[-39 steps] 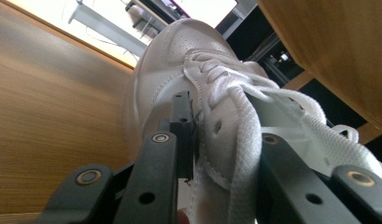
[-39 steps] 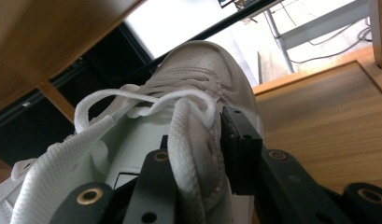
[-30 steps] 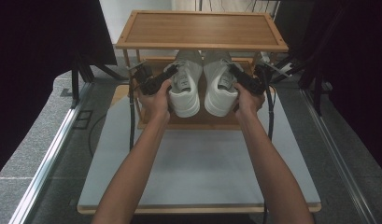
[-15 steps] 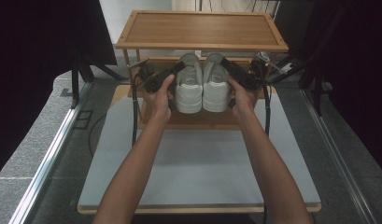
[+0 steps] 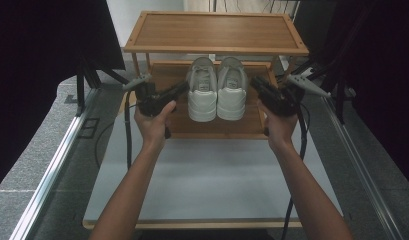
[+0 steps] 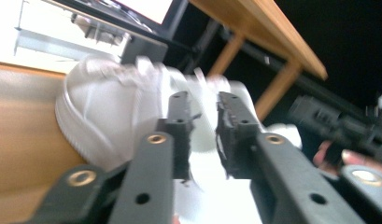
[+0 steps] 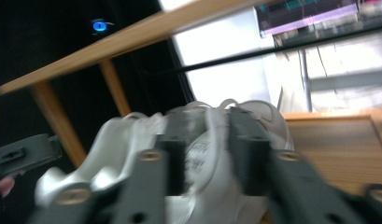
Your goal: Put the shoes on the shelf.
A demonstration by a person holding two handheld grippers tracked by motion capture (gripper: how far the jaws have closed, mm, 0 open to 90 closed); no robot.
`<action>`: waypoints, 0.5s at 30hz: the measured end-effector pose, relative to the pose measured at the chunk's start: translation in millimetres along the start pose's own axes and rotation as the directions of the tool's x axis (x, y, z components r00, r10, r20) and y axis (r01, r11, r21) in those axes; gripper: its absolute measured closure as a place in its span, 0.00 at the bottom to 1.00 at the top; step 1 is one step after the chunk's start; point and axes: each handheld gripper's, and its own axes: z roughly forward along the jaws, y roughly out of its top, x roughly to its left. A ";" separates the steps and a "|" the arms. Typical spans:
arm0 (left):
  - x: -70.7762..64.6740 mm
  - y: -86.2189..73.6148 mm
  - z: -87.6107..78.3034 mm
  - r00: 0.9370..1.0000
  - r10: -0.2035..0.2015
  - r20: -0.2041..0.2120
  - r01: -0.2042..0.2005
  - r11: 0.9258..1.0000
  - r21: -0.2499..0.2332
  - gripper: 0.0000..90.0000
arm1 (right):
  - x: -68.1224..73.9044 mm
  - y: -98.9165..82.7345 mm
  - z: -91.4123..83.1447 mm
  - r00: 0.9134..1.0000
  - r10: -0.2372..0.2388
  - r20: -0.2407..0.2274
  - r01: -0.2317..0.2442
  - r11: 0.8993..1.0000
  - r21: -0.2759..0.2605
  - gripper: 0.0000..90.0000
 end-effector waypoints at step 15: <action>-37.4 -55.8 -3.7 0.992 0.124 0.021 -0.126 0.983 0.133 0.99 | 39.6 -63.5 -11.3 0.985 -0.103 -0.136 0.133 0.963 0.233 0.99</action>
